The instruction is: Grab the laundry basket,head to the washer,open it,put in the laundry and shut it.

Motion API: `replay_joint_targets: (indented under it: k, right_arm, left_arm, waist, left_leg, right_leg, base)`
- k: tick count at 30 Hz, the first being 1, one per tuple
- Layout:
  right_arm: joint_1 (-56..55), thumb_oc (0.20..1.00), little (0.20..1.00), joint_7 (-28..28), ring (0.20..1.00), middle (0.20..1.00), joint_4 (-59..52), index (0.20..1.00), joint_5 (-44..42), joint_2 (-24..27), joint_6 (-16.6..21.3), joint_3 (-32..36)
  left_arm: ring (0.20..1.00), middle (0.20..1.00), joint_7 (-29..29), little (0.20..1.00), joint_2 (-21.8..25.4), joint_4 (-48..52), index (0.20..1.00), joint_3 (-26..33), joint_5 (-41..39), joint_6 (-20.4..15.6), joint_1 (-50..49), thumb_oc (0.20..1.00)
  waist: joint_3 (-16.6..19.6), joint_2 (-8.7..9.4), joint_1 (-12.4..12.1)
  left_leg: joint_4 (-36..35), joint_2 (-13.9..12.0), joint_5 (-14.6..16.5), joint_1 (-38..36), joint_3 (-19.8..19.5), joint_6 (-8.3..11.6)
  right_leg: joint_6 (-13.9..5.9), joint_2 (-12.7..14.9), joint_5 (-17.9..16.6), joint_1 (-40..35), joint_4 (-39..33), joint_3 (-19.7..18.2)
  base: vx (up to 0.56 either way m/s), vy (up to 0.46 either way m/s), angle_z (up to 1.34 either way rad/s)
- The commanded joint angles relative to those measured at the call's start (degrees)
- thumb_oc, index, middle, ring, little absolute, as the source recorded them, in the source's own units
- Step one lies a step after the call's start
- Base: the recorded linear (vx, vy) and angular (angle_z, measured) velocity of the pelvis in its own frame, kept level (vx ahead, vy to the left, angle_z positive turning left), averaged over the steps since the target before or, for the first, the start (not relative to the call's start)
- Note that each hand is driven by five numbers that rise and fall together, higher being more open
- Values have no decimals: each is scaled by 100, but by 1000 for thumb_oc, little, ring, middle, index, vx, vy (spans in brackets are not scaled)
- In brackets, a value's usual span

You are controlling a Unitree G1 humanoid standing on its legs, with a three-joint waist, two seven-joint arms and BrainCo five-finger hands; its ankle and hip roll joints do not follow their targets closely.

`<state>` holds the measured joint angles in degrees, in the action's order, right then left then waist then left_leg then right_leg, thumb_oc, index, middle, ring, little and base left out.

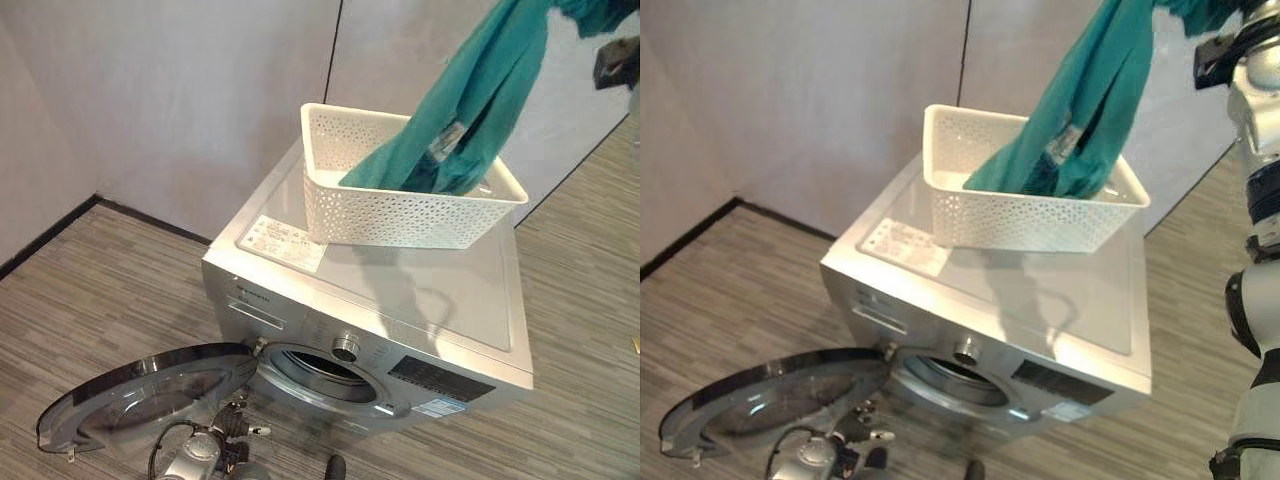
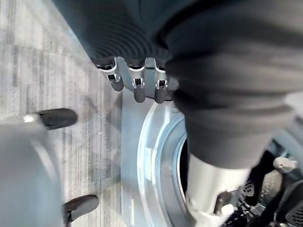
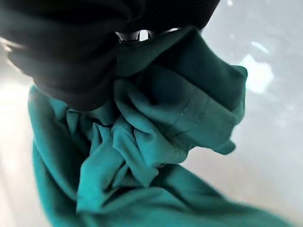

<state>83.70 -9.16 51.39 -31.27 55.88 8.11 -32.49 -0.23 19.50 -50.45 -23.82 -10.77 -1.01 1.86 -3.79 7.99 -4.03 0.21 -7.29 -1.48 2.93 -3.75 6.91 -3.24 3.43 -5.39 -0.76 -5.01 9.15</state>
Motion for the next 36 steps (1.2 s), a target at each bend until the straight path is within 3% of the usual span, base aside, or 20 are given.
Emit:
replay_joint_targets:
  k: [1,10,16,26,30,31,33,34,35,36]
  right_arm:
    - [1020,200,200,-472,200,200,45,200,-472,667,532,73]
    - [1062,200,200,-986,200,200,-719,200,-704,1476,945,462]
    - [361,200,200,-1814,200,200,-1640,200,-727,1530,1640,1772]
    - [-794,200,200,-1620,200,200,-2549,200,-541,1508,1553,2330]
    - [-1244,200,200,-1390,200,200,-3058,200,-598,1444,1554,2473]
    - [-1464,200,200,-1388,200,200,-3388,200,-461,1472,1566,2604]
    - [-1684,200,200,-1447,200,200,-3619,200,-352,1498,1569,2786]
    - [-1873,200,200,-1379,200,200,-3807,200,-343,1486,1555,2854]
    - [-2615,200,200,-1227,200,200,-4362,200,-205,1251,1546,3206]
    - [-2734,200,200,-1235,200,200,-4427,200,-181,1225,1527,3319]
  left_arm:
    - [1000,1000,49,1000,155,-107,1000,-333,166,-239,245,1000]
    - [1000,1000,196,1000,76,-204,1000,-162,300,-268,255,1000]
    - [1000,1000,336,1000,-54,-162,1000,-185,239,-263,190,1000]
    - [1000,1000,397,1000,-44,97,1000,-57,121,-291,127,1000]
    - [1000,1000,472,1000,72,314,1000,77,81,-291,170,1000]
    - [1000,1000,519,1000,140,501,1000,53,237,-319,304,1000]
    - [1000,1000,556,1000,207,632,1000,52,302,-330,439,1000]
    - [1000,1000,564,1000,255,702,1000,52,376,-345,540,1000]
    - [1000,1000,556,1000,273,835,1000,95,613,-371,701,1000]
    - [1000,1000,556,1000,298,836,1000,86,624,-371,697,1000]
  waist:
    - [162,172,-44]
    - [322,65,210]
    - [394,-12,306]
    - [299,-18,381]
    - [50,44,352]
    - [-181,61,323]
    - [-318,93,348]
    - [-393,132,409]
    - [-473,213,601]
    - [-475,241,593]
  left_leg:
    - [243,-45,623,-46,71,-283]
    - [213,-53,710,-257,182,-297]
    - [133,-29,690,-337,237,-330]
    - [437,-143,771,-255,200,-257]
    - [510,-336,452,49,76,-115]
    - [426,-511,-62,417,29,87]
    - [384,-602,-274,630,42,161]
    - [433,-614,-202,671,131,104]
    - [1132,-668,348,501,319,-39]
    - [1207,-657,371,547,307,-53]
  right_leg:
    - [-464,477,721,-164,561,114]
    - [-469,512,713,-214,562,-45]
    - [-482,515,670,-198,545,-115]
    - [-351,362,774,-158,551,-377]
    - [-211,92,812,-128,431,-424]
    - [-173,-10,838,-55,339,-274]
    - [-111,-43,810,67,381,-152]
    - [-84,-35,773,193,425,-99]
    - [-109,75,638,419,546,-41]
    - [-116,85,623,427,551,-37]
  base:
    - [8,28,-8]
    - [3,21,-13]
    - [2,5,-2]
    - [-47,-42,-8]
    - [-245,-147,7]
    - [-469,-189,15]
    - [-362,-112,27]
    - [-351,-50,44]
    - [-354,-36,47]
    - [-284,21,50]
